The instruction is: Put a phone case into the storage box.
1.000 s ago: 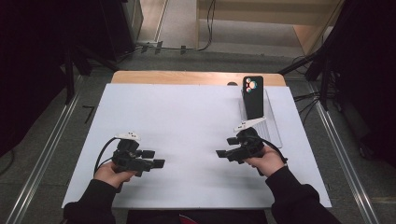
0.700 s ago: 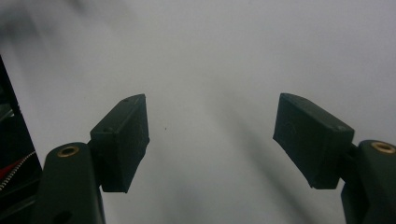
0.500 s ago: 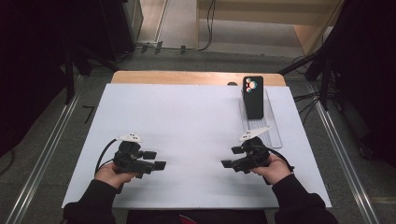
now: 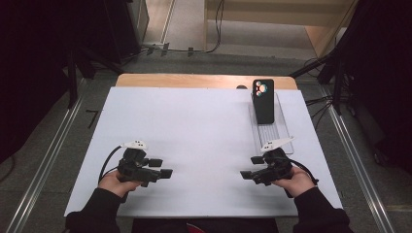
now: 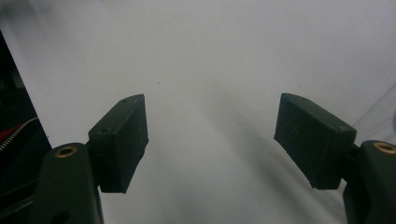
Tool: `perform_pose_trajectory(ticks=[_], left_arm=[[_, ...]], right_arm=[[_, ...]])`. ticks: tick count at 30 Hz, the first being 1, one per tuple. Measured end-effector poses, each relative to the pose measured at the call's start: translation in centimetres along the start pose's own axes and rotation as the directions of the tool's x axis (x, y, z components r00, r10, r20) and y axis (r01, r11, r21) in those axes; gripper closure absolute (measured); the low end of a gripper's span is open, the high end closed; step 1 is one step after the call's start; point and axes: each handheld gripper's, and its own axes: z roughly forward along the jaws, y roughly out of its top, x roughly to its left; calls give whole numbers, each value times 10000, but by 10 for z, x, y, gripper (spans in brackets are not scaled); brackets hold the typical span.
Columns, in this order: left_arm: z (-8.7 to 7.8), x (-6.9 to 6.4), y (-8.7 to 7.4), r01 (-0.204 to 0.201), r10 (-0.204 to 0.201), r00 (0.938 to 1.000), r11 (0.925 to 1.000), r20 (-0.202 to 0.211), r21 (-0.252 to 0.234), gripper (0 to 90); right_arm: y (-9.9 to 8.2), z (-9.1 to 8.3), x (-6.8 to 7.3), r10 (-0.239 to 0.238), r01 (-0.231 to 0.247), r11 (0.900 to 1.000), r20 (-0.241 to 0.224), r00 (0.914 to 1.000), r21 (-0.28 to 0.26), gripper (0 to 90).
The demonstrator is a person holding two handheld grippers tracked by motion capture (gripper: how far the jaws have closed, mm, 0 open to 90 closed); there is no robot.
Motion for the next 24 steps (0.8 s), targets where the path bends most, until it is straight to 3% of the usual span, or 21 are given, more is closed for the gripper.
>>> perform_pose_trajectory(ticks=[14,24], left_arm=[[-6,1,-10,57,-58,9999,10000,-153,-46,300],[-4,4,-10,149,-149,9997,9999,-211,-7,301]], right_arm=[[-17,-10,-13,110,-109,9999,261,9996,-34,237],[-17,-8,-18,104,-104,9999,244,9996,3,237]])
